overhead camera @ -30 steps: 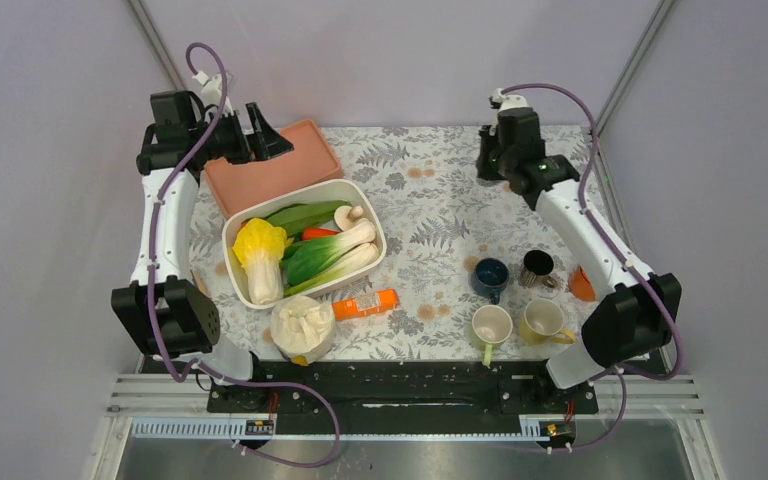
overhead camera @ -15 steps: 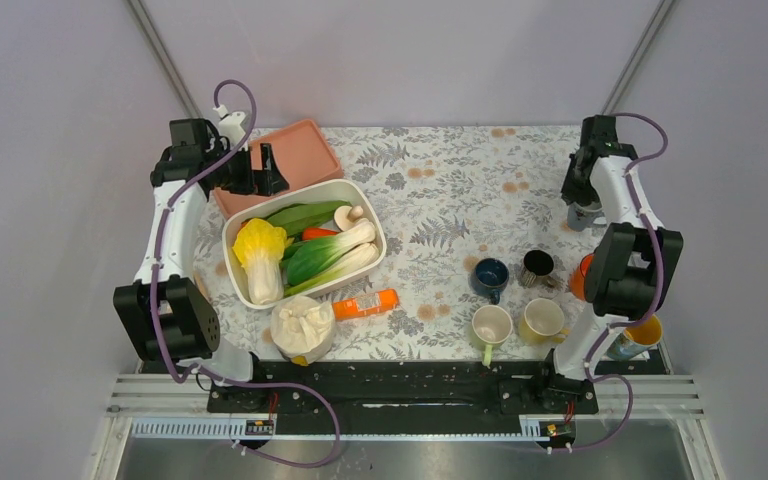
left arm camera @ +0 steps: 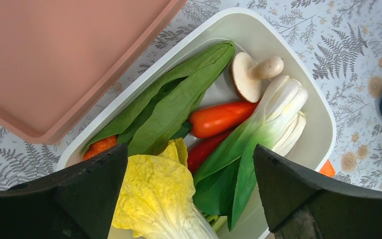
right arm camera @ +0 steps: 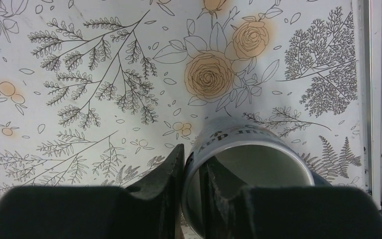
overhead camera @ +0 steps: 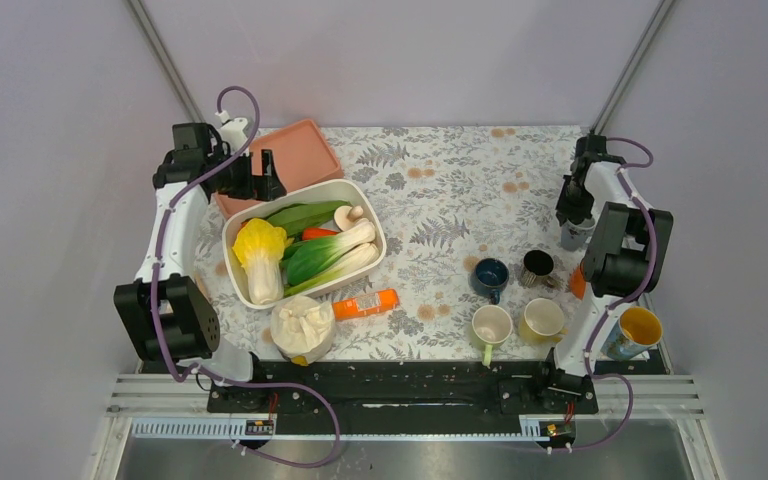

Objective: Turn the mug right side up

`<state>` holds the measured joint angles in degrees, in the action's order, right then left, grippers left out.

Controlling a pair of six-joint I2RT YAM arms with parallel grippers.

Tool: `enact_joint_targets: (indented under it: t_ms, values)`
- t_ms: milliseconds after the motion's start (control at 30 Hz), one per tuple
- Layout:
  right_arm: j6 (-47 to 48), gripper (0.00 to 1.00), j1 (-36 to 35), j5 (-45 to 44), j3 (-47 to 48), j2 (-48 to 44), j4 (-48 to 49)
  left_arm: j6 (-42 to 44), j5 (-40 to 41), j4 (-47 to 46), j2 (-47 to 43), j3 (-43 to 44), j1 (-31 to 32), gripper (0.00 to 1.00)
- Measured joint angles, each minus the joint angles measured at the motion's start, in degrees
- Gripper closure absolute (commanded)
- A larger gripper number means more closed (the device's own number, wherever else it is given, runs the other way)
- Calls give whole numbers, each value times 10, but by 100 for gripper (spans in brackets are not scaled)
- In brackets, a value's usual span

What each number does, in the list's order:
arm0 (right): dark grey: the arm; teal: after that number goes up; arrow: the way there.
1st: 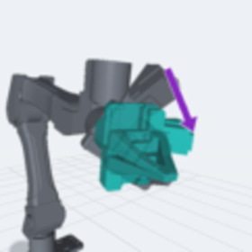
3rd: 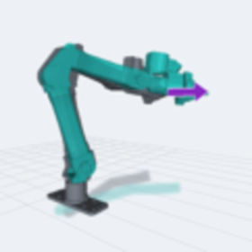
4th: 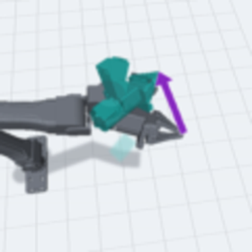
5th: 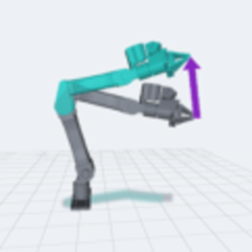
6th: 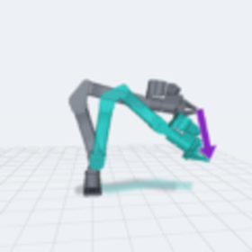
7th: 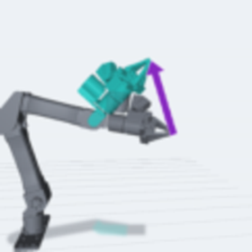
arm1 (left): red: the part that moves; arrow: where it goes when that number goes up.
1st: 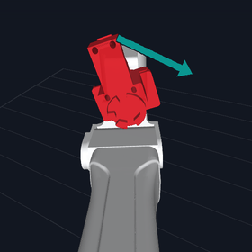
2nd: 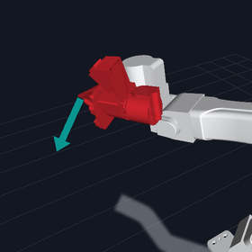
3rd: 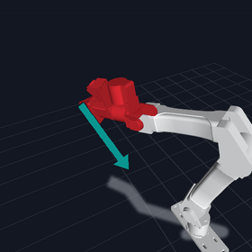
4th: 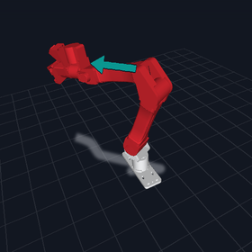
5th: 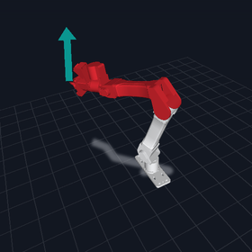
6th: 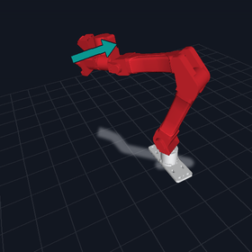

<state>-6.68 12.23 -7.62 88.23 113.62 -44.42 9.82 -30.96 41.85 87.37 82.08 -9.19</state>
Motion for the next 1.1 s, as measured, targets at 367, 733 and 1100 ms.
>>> enact_joint_targets:
  t_ms: [367,733,1100]
  values:
    - [-9,1,2,2,-49,-24,24,9,64,-22,0,-31,9,1]
    - [16,1,-19,3,-80,-290,47,11,113,-43,-35,-55,42,1]
    - [43,0,-105,151,-422,-616,276,6,138,-245,-273,-319,48,1]
